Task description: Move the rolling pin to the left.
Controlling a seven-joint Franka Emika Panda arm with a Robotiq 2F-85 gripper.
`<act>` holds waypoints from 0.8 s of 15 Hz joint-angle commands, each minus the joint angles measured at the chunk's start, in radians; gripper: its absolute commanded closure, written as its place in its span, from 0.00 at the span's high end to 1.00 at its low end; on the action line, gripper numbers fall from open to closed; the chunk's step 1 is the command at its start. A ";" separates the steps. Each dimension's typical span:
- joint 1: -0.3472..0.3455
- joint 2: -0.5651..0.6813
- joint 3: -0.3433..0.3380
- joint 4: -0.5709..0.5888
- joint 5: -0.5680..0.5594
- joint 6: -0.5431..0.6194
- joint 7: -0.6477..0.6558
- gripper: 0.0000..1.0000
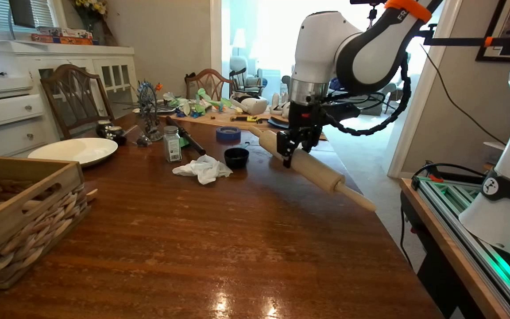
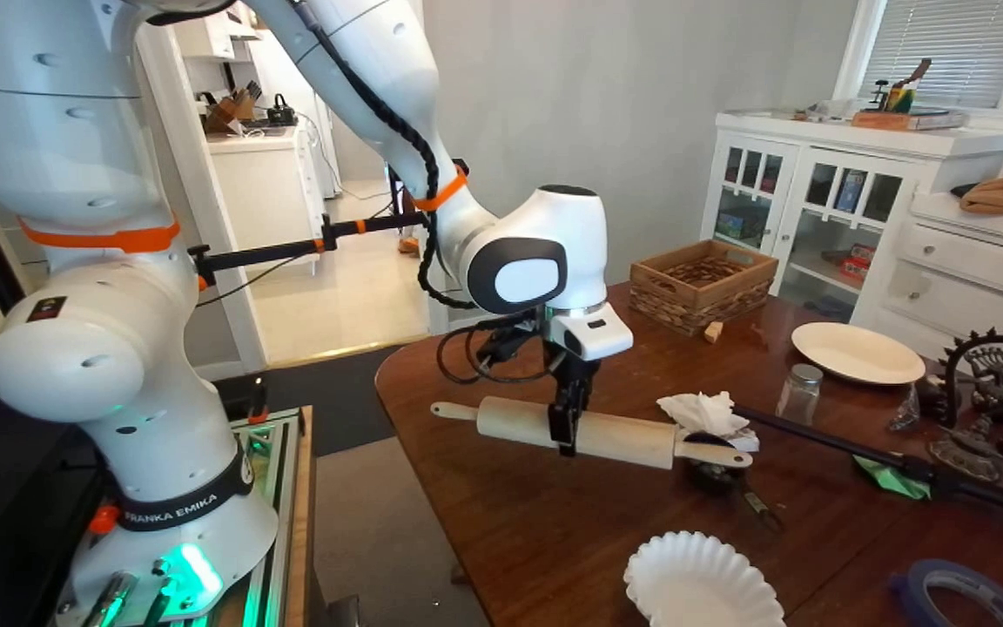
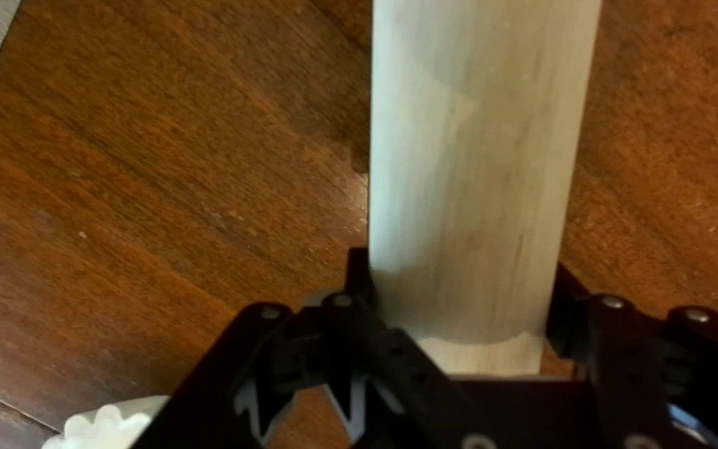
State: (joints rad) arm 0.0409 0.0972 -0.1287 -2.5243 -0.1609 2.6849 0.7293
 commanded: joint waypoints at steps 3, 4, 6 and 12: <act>0.006 -0.080 0.067 0.000 -0.030 -0.050 -0.136 0.38; 0.009 -0.086 0.082 0.006 -0.025 -0.061 -0.166 0.38; 0.014 -0.086 0.110 0.022 -0.011 -0.072 -0.218 0.38; 0.050 -0.060 0.179 0.051 -0.050 -0.068 -0.306 0.38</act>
State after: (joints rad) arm 0.0717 0.0417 0.0309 -2.4940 -0.1692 2.6513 0.4491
